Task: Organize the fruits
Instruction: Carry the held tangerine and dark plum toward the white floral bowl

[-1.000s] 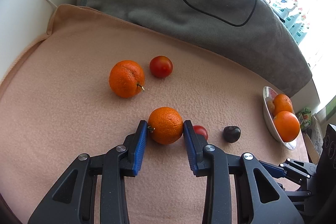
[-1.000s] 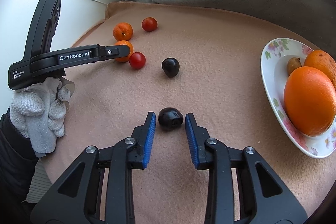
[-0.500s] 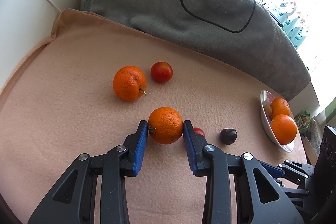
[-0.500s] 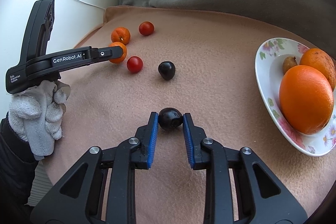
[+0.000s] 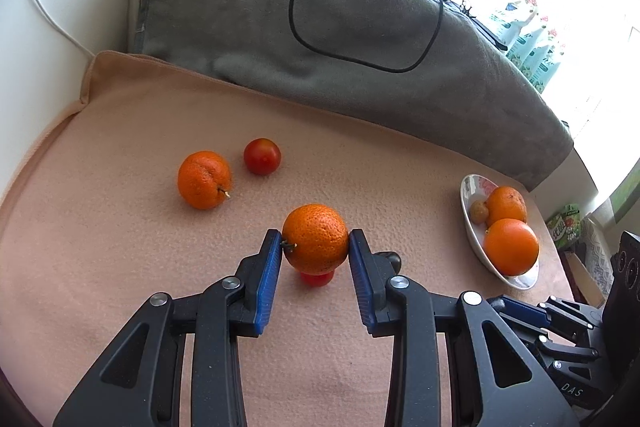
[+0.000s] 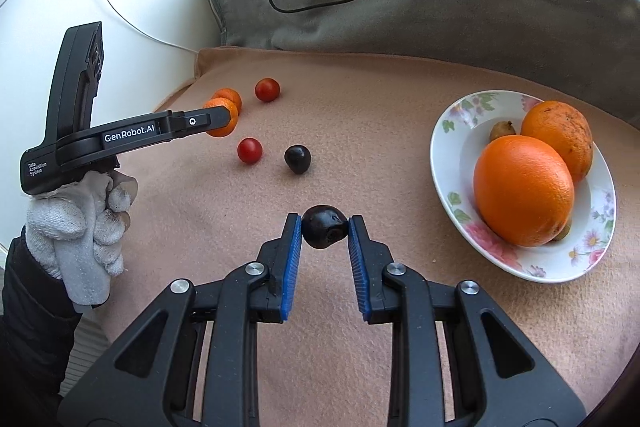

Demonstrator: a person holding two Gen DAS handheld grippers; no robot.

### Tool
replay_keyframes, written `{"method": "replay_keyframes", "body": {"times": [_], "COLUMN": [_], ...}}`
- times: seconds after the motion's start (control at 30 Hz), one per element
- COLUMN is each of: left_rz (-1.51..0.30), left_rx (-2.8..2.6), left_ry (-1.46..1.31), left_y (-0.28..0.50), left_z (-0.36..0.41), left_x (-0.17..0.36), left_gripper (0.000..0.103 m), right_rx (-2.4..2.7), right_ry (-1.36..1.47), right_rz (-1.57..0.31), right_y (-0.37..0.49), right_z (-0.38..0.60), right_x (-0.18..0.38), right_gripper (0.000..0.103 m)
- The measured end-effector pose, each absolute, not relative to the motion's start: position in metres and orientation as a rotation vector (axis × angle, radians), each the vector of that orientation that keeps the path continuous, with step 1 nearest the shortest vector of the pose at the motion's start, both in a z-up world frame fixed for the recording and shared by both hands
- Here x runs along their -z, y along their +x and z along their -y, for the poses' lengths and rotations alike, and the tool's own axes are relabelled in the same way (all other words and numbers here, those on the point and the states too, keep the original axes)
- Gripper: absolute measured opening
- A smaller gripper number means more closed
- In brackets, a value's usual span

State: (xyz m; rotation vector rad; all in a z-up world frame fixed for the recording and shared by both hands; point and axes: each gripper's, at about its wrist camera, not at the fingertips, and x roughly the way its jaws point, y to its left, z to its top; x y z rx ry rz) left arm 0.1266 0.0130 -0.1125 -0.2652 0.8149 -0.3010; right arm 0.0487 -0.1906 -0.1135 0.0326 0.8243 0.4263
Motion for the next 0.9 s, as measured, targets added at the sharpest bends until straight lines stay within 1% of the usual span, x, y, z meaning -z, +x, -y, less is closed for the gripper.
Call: {"method": "replay_keyframes", "body": {"times": [0.53,0.9], "left_rz": [-0.796,-0.805], "left_rx": [0.426,0.501], "left_ry": [-0.222,-0.178], "left_y": [0.129,0.135], "left_z": [0.054,0.105], "left_x": [0.094,0.09], "left_gripper": [0.033,0.033], "right_rx": [-0.314,-0.243], "right_ry": [0.101,0.138], "right_rz": [-0.746,-0.727], "right_y": [0.029,0.029], "right_z": [0.259,0.3], "right_x": [0.085,0.082], "right_gripper": [0.025,0.025]}}
